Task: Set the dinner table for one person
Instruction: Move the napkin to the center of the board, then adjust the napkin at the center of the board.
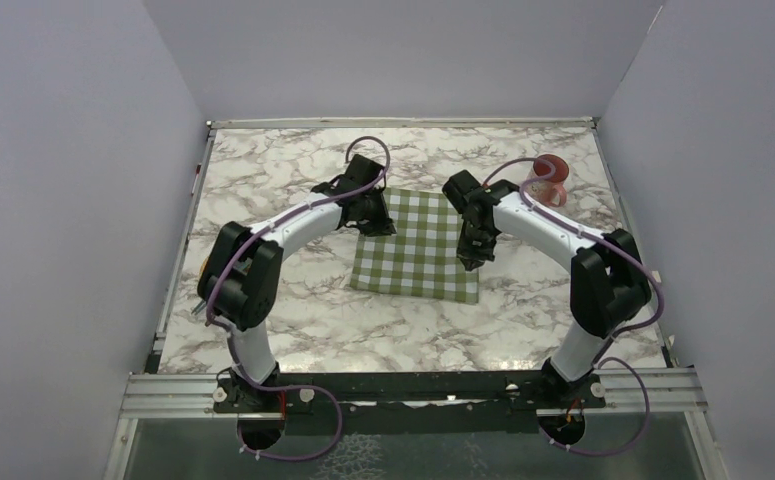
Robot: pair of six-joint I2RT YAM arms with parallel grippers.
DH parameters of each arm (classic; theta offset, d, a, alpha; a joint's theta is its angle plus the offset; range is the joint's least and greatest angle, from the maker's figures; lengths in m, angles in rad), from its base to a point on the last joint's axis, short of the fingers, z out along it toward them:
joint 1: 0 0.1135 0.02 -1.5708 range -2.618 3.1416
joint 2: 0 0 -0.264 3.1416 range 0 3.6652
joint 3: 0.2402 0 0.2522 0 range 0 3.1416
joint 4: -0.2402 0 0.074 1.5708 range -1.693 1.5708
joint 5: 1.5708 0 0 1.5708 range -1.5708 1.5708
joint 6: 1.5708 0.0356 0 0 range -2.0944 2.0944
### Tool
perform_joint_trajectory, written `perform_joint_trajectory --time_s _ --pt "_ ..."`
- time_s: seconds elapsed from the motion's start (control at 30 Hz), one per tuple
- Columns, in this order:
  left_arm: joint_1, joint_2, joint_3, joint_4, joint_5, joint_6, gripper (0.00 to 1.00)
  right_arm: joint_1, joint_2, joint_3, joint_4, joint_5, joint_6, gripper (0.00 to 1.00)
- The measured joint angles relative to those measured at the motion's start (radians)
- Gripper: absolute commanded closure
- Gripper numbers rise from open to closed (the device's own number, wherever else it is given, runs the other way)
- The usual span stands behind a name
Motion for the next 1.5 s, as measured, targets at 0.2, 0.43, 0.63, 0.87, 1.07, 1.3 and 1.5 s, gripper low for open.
perform_joint_trajectory --time_s 0.2,0.43,0.63,0.87,1.07,1.3,1.5 --pt "0.0 0.164 0.135 0.072 0.0 0.06 0.88 0.0 0.026 0.001 0.028 -0.027 0.0 0.99" --pt "0.0 0.279 0.22 0.103 0.015 0.074 0.88 0.0 0.101 0.013 0.053 -0.085 -0.002 0.99" --pt "0.0 0.332 0.237 0.094 0.017 0.078 0.88 0.0 0.161 0.017 0.071 -0.129 -0.004 0.99" --pt "0.0 0.351 0.266 0.051 0.01 0.089 0.91 0.0 0.192 0.036 0.061 -0.115 -0.019 0.99" --pt "0.0 0.356 0.268 -0.004 -0.033 0.09 0.93 0.0 0.201 0.036 0.04 -0.078 -0.021 0.99" --pt "-0.003 0.354 0.267 -0.023 -0.066 0.089 0.97 0.0 0.22 0.045 0.034 -0.066 -0.031 0.99" --pt "-0.006 0.335 0.238 -0.026 -0.084 0.09 0.99 0.0 0.248 0.075 0.01 -0.057 -0.046 0.99"
